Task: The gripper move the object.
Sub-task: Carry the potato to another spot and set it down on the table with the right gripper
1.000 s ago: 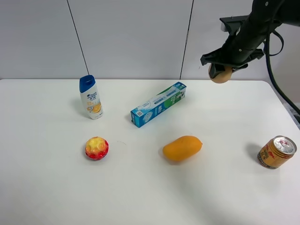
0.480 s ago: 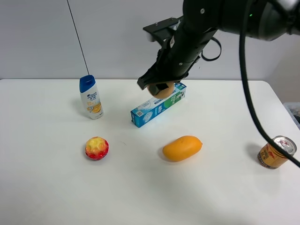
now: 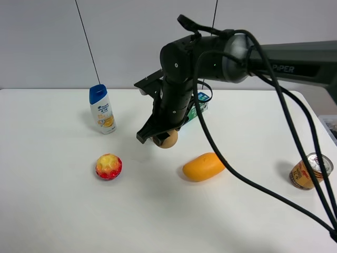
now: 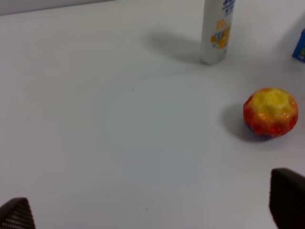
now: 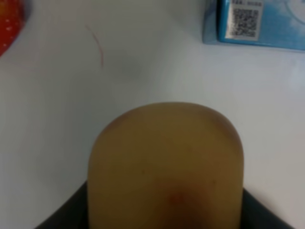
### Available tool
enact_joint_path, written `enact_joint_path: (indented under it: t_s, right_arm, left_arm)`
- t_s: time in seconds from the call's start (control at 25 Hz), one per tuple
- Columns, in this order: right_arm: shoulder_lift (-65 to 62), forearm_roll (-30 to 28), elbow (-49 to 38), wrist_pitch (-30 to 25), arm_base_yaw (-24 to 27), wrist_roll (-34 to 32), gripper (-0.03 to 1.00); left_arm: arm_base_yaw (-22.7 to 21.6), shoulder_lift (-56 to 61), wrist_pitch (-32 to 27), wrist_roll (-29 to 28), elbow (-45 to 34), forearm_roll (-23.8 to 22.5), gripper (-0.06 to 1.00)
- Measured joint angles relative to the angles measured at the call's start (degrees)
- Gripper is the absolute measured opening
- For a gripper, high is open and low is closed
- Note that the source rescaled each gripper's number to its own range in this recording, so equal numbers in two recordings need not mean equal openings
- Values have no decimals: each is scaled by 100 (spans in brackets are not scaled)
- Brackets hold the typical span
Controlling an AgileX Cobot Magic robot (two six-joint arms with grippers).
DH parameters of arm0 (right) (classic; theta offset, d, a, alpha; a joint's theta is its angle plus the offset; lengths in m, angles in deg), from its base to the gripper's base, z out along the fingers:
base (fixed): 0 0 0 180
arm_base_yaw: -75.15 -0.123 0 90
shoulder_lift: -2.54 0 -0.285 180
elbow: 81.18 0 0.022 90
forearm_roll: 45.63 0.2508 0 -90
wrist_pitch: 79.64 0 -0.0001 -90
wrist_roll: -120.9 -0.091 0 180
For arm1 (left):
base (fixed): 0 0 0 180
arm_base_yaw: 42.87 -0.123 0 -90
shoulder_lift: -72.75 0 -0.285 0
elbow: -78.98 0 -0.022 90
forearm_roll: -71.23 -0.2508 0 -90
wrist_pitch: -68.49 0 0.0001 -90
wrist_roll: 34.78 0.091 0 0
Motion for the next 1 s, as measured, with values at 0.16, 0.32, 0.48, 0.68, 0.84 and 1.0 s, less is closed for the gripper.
enact_joint_path:
  t_s: [0.16,0.32,0.48,0.68,0.84,1.0]
  right_arm:
    - [264,84,0,286,-30,64,0]
    - [396,84,0,568,-293,295,0]
    - [559,91,0,610,-532,513,0]
    - [805,85,0,633,-637,558,0]
    - [863,44,0,753,-642,558,0]
    - [863,-79,0,855,-642,558,0]
  left_arm:
    - [0,0,0,0,0,0,100]
    - [0,0,0,0,0,0,100]
    - [0,0,0,0,0,0,100]
    - [0,0,0,0,0,0,100]
    - [0,0,0,0,0,0,100]
    - [0,0,0,0,0,0,100]
